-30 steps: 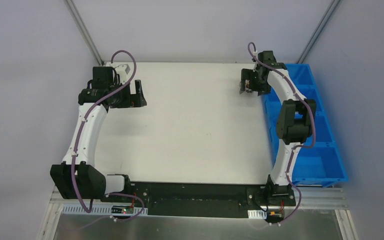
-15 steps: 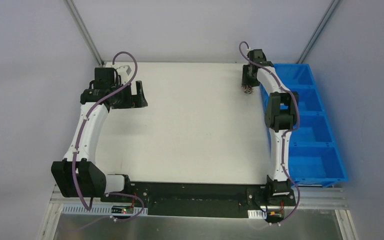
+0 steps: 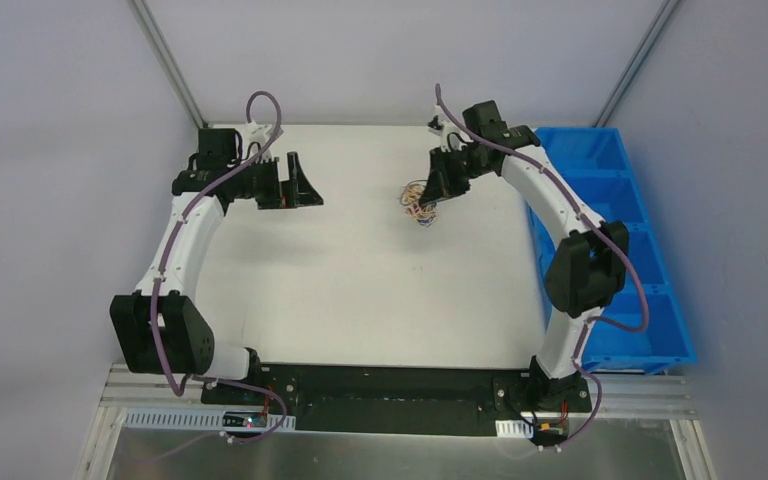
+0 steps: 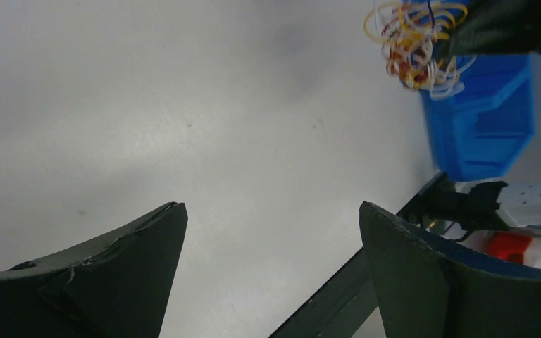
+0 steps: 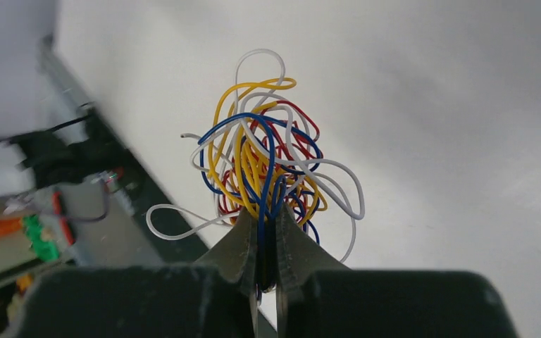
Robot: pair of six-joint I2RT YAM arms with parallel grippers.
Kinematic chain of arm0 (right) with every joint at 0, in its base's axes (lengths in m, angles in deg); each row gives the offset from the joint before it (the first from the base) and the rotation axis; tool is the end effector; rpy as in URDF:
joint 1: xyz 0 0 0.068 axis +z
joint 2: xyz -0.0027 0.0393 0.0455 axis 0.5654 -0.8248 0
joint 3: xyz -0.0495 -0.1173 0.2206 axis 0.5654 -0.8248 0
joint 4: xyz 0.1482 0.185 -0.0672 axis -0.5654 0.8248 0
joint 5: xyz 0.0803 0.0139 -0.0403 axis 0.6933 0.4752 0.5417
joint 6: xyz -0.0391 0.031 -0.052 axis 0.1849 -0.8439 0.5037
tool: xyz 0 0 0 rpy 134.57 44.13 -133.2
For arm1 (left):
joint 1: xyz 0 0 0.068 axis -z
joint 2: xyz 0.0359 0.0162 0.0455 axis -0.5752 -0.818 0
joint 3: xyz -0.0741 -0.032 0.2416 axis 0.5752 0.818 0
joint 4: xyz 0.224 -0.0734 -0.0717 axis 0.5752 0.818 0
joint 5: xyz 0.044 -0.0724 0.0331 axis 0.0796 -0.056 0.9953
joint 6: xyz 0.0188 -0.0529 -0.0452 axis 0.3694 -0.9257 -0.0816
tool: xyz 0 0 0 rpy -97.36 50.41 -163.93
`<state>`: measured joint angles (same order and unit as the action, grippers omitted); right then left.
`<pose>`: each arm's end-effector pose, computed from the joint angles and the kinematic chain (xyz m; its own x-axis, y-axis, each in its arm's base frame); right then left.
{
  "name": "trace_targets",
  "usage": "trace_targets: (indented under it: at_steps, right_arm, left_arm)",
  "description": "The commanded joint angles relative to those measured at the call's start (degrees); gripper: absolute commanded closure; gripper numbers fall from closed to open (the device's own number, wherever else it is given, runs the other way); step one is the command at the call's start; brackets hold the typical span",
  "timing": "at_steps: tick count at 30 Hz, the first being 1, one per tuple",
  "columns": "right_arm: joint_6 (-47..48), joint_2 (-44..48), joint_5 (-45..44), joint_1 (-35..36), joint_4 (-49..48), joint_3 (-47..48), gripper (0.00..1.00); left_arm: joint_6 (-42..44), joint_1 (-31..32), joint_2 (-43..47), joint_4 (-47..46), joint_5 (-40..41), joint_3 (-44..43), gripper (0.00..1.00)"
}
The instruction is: Untangle the cables
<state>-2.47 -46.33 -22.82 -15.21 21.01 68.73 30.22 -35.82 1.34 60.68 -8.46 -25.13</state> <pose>0.3785 0.1639 0.2638 -0.6442 -0.4208 -0.6386 -0.7071 0.6460 0.2877 0.2976 -0.0358 0.3143 -0.6894 -0.0880 -0.7190 0.4288 0.7505 -0.5029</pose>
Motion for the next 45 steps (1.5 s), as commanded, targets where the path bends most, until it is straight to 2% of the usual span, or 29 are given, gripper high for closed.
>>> trace_targets:
  at_steps: [1, 7, 8, 10, 13, 15, 16, 17, 21, 27, 30, 33, 34, 36, 42, 45]
  right_arm:
    - [-3.1, 8.2, 22.8, 5.4, 2.6, -0.9, 1.0]
    - [-4.7, 8.8, 26.0, 14.2, 3.0, 0.6, 1.0]
    - [-4.4, 8.8, 25.8, 15.1, 3.2, 0.8, 1.0]
    - [-4.2, 8.9, 25.1, 16.2, 3.3, 0.7, 1.0]
    - [-3.7, 9.1, 22.9, 16.2, 3.7, 0.3, 1.0]
    - [-3.3, 9.6, 22.1, 15.9, 3.7, -0.4, 1.0]
    - [-3.2, 9.8, 21.8, 15.8, 3.7, -0.8, 1.0]
    - [-3.1, 9.9, 21.3, 15.5, 3.7, -1.2, 0.99]
    - [-2.9, 10.8, 18.9, 12.9, 4.0, -3.9, 0.95]
    - [-3.1, 12.7, 19.0, 7.0, 4.8, -7.9, 0.93]
    - [-2.8, 13.5, 18.6, 6.6, 5.1, -9.1, 0.91]
    - [-2.1, 13.9, 17.7, 6.0, 6.1, -9.5, 0.95]
    - [-2.0, 14.1, 17.6, 5.6, 6.2, -9.8, 0.99]
    - [-2.6, 14.4, 18.8, 5.2, 5.8, -10.1, 1.0]
    - [-8.8, 13.8, 21.9, 5.5, -1.0, -10.1, 1.0]
    - [-10.1, 13.2, 15.5, 5.4, -1.6, -9.8, 1.0]
  left_arm:
    - [-8.7, 3.3, -3.1, -10.5, -16.5, 0.7, 0.04]
    - [-14.6, 13.0, -1.8, -22.7, -19.2, 5.9, 0.05]
    - [-15.1, 14.4, -1.7, -24.1, -19.2, 7.0, 0.07]
    - [-16.0, 16.6, -1.5, -26.3, -20.1, 9.5, 0.18]
    - [-18.8, 17.1, -0.7, -31.1, -24.4, 13.8, 0.49]
    - [-18.8, 17.1, 1.0, -31.9, -25.2, 16.0, 0.79]
    - [-18.6, 17.1, 2.1, -32.1, -25.3, 16.8, 0.92]
    - [-18.5, 16.9, 3.4, -32.2, -25.2, 17.5, 1.0]
    - [-19.8, 13.1, 8.6, -31.8, -24.5, 19.2, 1.0]
    - [-21.3, -1.3, 14.9, -30.5, -24.8, 20.8, 1.0]
    - [-21.3, -5.2, 15.6, -29.6, -25.0, 20.7, 1.0]
    - [-21.0, -8.8, 15.7, -27.6, -22.5, 19.5, 1.0]
    - [-21.0, -10.3, 15.8, -26.9, -20.2, 19.2, 1.0]
    - [-22.0, -12.9, 15.5, -26.9, -15.8, 19.2, 1.0]
    - [-24.0, -12.5, 11.6, -28.6, -17.7, 19.1, 1.0]
    - [-20.7, -13.7, 12.7, -25.3, -14.7, 18.4, 1.0]
